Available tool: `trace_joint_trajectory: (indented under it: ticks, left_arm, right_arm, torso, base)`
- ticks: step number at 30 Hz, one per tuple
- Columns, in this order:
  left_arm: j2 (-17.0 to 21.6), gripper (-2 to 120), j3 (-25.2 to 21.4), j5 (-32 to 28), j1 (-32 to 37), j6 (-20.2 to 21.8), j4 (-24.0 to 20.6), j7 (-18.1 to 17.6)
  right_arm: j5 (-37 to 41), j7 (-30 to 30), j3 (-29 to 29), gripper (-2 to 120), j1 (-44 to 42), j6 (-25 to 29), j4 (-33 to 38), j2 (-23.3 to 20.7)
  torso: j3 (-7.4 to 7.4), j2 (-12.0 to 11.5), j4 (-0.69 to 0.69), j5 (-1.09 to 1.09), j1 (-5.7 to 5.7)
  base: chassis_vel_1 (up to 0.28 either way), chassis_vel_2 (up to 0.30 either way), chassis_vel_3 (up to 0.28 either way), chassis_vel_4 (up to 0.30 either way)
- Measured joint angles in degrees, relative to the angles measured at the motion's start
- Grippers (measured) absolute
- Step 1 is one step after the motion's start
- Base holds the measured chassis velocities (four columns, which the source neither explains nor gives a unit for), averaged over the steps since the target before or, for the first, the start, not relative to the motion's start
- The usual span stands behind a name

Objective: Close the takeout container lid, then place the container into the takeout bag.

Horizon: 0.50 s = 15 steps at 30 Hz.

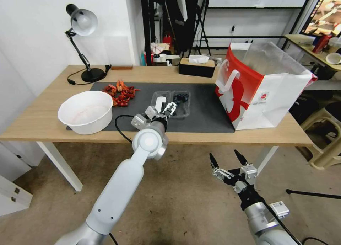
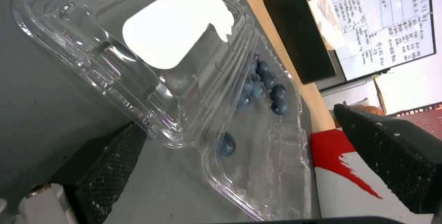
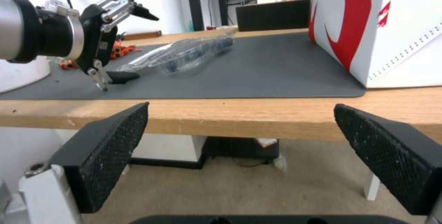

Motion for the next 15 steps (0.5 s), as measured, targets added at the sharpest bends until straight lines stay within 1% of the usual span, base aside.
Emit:
trace_joint_trajectory:
  ticks: [5, 8, 12, 15]
  left_arm:
    - [0.1, 100, -0.3, 0.3, 0.5, -0.7, 0.0, 1.0]
    - [0.0, 100, -0.8, 1.1, 1.0, -2.0, 0.3, 2.7]
    - [-0.2, 100, -1.1, 1.3, 1.4, -2.5, 0.3, 3.7]
    - [-0.6, 100, -1.4, 1.7, 2.2, -3.6, 0.2, 6.2]
  right_arm:
    - [-0.3, 0.0, -0.1, 100, -0.1, 0.1, 0.0, 0.2]
    - [-0.6, 0.0, -0.2, 100, -0.2, 0.2, -0.1, 0.3]
    - [-0.8, 0.0, -0.2, 100, -0.5, 0.3, -0.1, 0.4]
    - [-1.1, -0.1, -0.2, 100, -0.8, 0.5, -0.1, 0.4]
  torso:
    - [0.00, 0.0, 0.00, 0.00, 0.00]
    - [0.00, 0.0, 0.00, 0.00, 0.00]
    - [0.00, 0.0, 0.00, 0.00, 0.00]
    - [0.00, 0.0, 0.00, 0.00, 0.00]
  base:
    - [0.000, 0.000, 0.000, 0.000]
    - [0.000, 0.000, 0.000, 0.000]
    - [0.000, 0.000, 0.000, 0.000]
    - [0.000, 0.000, 0.000, 0.000]
